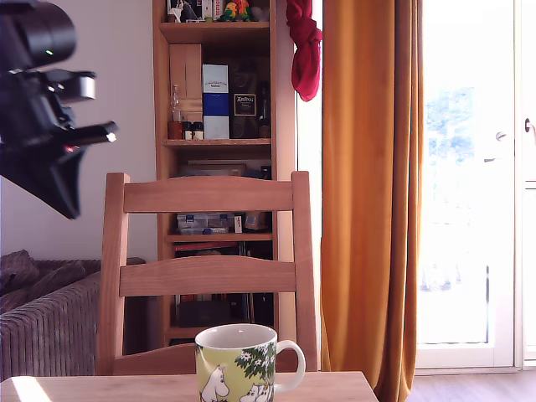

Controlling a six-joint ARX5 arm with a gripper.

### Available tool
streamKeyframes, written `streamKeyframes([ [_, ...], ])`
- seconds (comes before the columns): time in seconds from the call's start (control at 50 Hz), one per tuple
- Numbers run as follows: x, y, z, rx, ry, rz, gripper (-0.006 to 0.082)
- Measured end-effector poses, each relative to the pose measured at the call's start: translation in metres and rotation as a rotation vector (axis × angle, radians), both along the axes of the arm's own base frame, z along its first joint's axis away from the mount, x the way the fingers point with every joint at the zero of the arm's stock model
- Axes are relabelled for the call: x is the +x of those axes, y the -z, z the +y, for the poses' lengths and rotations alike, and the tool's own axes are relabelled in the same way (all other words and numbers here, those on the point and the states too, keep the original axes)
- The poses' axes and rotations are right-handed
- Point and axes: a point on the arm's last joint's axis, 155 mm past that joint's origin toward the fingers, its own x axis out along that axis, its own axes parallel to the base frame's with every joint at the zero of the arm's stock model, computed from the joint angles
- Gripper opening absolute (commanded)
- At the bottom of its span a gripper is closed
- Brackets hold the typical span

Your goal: Pick the blue coffee capsule and place it inside the green coffee cup

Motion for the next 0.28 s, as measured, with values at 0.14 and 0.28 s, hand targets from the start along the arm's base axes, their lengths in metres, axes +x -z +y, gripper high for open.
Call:
streamKeyframes([
  [0.14,0.004,-0.013,0.018,-0.011,-0.045,-0.067,-0.0014],
  [0.28,0.002,-0.015,0.027,-0.014,-0.068,-0.094,-0.0014],
])
